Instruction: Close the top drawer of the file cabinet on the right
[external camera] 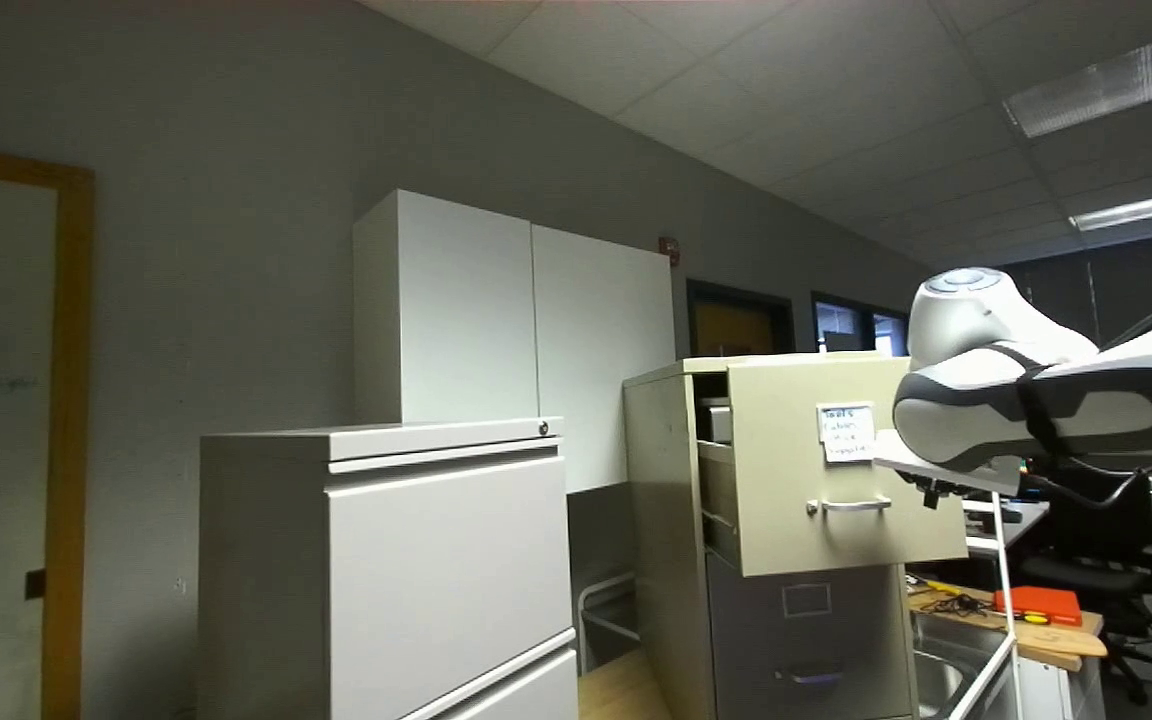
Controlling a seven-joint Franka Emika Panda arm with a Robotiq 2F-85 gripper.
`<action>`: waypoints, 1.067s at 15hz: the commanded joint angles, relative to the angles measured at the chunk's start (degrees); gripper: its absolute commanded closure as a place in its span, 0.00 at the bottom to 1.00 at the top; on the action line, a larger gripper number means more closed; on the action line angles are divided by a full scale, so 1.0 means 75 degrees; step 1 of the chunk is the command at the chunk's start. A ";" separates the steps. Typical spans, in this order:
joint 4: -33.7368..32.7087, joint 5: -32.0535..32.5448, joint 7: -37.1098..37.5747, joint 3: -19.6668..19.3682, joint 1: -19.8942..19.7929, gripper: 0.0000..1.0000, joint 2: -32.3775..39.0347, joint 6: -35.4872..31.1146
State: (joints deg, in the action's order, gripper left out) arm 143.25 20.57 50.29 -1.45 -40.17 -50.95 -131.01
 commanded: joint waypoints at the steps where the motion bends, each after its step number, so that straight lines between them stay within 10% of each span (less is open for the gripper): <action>1: 0.0341 0.0197 0.0145 0.0069 -0.0398 1.00 -0.0511 -0.0567; 16: -0.0203 -0.0727 -0.0944 0.0701 -0.1164 1.00 0.0948 -0.4397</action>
State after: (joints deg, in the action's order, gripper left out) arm 146.48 18.06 46.47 2.22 -48.39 -50.48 -160.51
